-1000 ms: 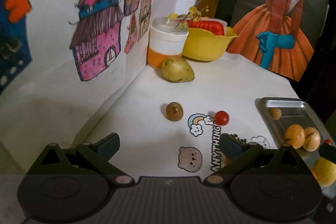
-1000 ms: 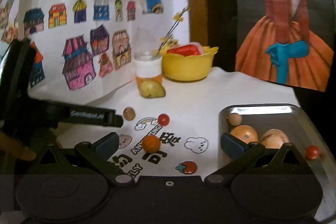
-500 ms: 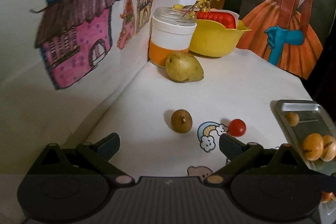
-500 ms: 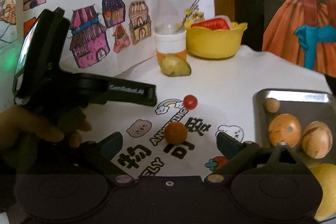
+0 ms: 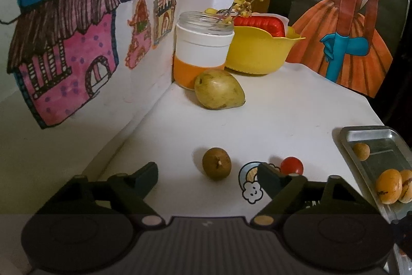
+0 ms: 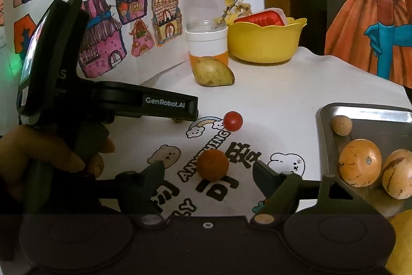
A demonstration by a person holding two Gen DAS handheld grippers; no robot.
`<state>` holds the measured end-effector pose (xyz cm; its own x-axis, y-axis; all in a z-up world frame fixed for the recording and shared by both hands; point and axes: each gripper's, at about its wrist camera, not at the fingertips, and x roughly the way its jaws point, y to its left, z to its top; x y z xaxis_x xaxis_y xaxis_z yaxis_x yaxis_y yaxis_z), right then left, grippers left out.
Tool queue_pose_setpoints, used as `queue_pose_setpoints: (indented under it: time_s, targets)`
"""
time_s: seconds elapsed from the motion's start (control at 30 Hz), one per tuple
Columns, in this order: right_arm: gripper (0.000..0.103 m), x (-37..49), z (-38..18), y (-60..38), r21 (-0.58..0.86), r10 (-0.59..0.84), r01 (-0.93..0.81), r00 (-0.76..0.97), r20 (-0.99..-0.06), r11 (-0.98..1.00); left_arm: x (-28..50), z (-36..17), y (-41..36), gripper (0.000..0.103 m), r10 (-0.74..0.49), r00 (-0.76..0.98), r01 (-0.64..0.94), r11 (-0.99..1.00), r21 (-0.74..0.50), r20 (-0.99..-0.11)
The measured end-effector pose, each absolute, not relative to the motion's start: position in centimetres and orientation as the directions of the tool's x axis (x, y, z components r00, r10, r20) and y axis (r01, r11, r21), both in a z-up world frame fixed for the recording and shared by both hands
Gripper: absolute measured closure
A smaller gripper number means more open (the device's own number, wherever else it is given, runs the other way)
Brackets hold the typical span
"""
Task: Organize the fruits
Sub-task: 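Move the left tool to a small brown kiwi while the right tool approaches another tangerine, then close the left tool on the brown kiwi while the right tool closes on the tangerine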
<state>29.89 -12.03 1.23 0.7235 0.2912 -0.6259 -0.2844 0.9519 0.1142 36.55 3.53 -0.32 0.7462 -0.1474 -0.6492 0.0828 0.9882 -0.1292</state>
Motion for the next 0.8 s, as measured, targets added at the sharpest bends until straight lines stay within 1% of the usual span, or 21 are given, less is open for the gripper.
queue_pose_setpoints:
  time_s: [0.1,0.2,0.3,0.37,0.43,0.53,0.8]
  targets:
    - [0.029,30.01,1.03,-11.93,0.120,0.294,-0.284,0.718,-0.631,0.951,36.69,-0.55,3.37,0.022,-0.148,0.746,0.083,0.988,-0.130,-0.649]
    - [0.031,30.03,0.90,-11.89,0.124,0.294,-0.281,0.716,-0.633,0.952,36.63,-0.67,3.07,0.025,-0.141,0.751,0.090,0.990,-0.113,-0.645]
    - [0.035,30.13,0.83,-11.84,0.122,0.291,-0.279,0.715,-0.636,0.952,36.57,-0.70,2.84,0.030,-0.140,0.754,0.099,0.990,-0.100,-0.642]
    - [0.039,30.18,0.72,-11.79,0.121,0.288,-0.277,0.714,-0.638,0.953,36.52,-0.71,2.78,0.036,-0.138,0.755,0.100,0.990,-0.096,-0.641]
    - [0.041,30.21,0.60,-11.77,0.124,0.286,-0.271,0.712,-0.641,0.955,36.46,-0.71,2.74,0.040,-0.137,0.757,0.100,0.991,-0.093,-0.639]
    - [0.045,30.20,0.41,-11.68,0.120,0.281,-0.268,0.711,-0.644,0.956,36.35,-0.73,2.61,0.047,-0.138,0.760,0.106,0.990,-0.088,-0.635]
    - [0.051,30.58,0.21,-11.31,0.098,0.268,-0.267,0.727,-0.632,0.959,36.46,-0.85,2.66,0.065,-0.140,0.768,0.100,0.990,-0.099,-0.625]
